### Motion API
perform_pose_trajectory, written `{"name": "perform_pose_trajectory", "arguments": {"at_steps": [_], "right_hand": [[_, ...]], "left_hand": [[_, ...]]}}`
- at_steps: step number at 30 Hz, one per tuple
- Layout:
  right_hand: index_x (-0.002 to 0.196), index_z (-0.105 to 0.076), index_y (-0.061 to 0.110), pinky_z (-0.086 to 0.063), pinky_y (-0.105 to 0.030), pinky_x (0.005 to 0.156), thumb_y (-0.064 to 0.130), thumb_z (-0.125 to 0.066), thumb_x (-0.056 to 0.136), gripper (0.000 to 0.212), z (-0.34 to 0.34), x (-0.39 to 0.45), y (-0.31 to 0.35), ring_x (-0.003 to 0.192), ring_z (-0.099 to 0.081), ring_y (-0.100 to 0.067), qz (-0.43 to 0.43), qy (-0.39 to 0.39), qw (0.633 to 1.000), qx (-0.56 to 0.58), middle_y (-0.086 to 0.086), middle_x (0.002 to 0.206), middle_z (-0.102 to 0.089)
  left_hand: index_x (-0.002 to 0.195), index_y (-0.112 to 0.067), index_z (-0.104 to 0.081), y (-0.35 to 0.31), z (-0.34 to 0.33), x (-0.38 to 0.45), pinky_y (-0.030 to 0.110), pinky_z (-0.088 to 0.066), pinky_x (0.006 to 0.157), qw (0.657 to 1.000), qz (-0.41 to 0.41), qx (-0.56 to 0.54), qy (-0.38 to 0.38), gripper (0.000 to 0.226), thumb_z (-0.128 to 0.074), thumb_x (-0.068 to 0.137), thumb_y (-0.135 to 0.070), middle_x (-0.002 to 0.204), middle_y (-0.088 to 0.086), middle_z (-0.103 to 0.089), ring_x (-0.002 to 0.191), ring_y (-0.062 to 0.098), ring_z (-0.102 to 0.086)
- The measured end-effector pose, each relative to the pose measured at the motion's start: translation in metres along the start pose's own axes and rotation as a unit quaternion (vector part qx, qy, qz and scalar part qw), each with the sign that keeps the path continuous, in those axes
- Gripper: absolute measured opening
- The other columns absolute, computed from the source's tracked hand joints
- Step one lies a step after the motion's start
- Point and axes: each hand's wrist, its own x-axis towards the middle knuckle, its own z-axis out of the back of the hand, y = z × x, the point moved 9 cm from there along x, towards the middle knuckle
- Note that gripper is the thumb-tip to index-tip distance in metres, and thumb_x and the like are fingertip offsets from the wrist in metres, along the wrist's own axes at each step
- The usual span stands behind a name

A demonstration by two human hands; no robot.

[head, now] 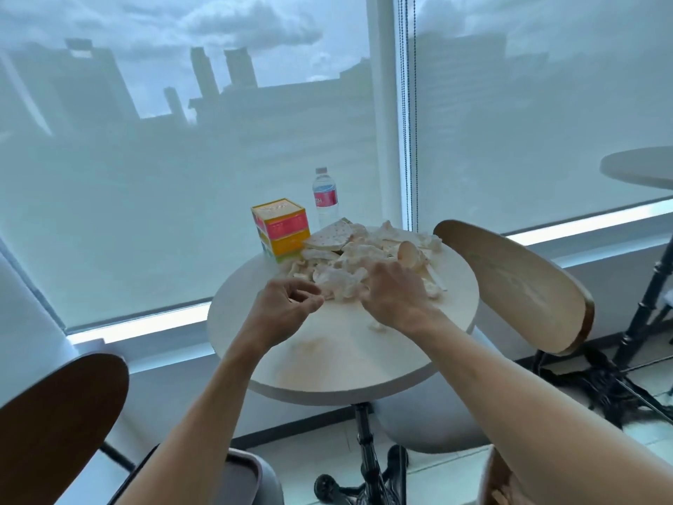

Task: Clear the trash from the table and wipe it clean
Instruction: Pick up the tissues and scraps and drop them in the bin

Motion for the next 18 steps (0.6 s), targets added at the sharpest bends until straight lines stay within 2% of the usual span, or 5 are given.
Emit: {"name": "perform_pose_trajectory", "arguments": {"at_steps": [4, 8, 12, 16, 18], "right_hand": [[0.108, -0.065, 0.015, -0.050, -0.036, 0.073, 0.012, -0.049, 0.091, 0.024, -0.013, 0.013, -0.006, 0.098, -0.067, -0.032, -0.052, 0.016, 0.996, -0.068, -0.009, 0.102, -0.069], [0.099, -0.069, 0.015, -0.042, -0.032, 0.065, 0.011, -0.048, 0.092, 0.023, -0.009, 0.016, -0.001, 0.095, -0.067, -0.031, -0.051, -0.023, 0.995, -0.086, -0.007, 0.097, -0.070], [0.096, -0.069, 0.021, -0.046, -0.030, 0.073, 0.022, -0.058, 0.092, 0.012, 0.015, 0.018, 0.018, 0.097, -0.062, -0.026, -0.049, -0.085, 0.993, 0.059, -0.005, 0.103, -0.064], [0.081, -0.068, 0.021, -0.043, -0.010, 0.055, 0.025, -0.066, 0.087, 0.007, 0.035, 0.026, 0.042, 0.067, -0.061, -0.007, -0.064, -0.059, 0.971, 0.221, 0.004, 0.074, -0.066], [0.077, -0.066, 0.018, -0.052, -0.017, 0.063, 0.018, -0.070, 0.084, 0.008, 0.040, 0.029, 0.052, 0.061, -0.063, -0.012, -0.071, -0.037, 0.944, 0.321, 0.002, 0.066, -0.066]], "left_hand": [[0.089, -0.030, -0.075, 0.014, 0.012, 0.004, 0.029, -0.055, 0.072, 1.000, 0.001, 0.004, 0.009, 0.005, -0.074, 0.084, -0.029, 0.085, -0.003, -0.073, 0.073, 0.008, -0.066], [0.085, -0.035, -0.073, 0.021, 0.023, 0.006, 0.029, -0.055, 0.072, 1.000, -0.003, -0.001, 0.011, 0.004, -0.074, 0.084, -0.031, 0.085, -0.004, -0.073, 0.075, 0.009, -0.067], [0.095, -0.028, -0.072, 0.013, 0.028, 0.006, 0.023, -0.053, 0.059, 0.997, -0.020, -0.073, 0.024, 0.009, -0.072, 0.087, -0.025, 0.088, 0.004, -0.072, 0.068, 0.011, -0.065], [0.122, -0.025, -0.063, 0.002, 0.029, 0.007, 0.025, -0.057, 0.063, 0.985, -0.031, -0.169, 0.024, 0.032, -0.068, 0.090, -0.025, 0.094, 0.005, -0.069, 0.070, 0.014, -0.068], [0.127, -0.024, -0.058, 0.000, 0.028, 0.009, 0.028, -0.058, 0.065, 0.976, -0.029, -0.213, 0.022, 0.035, -0.063, 0.093, -0.028, 0.093, 0.005, -0.068, 0.071, 0.016, -0.069]]}}
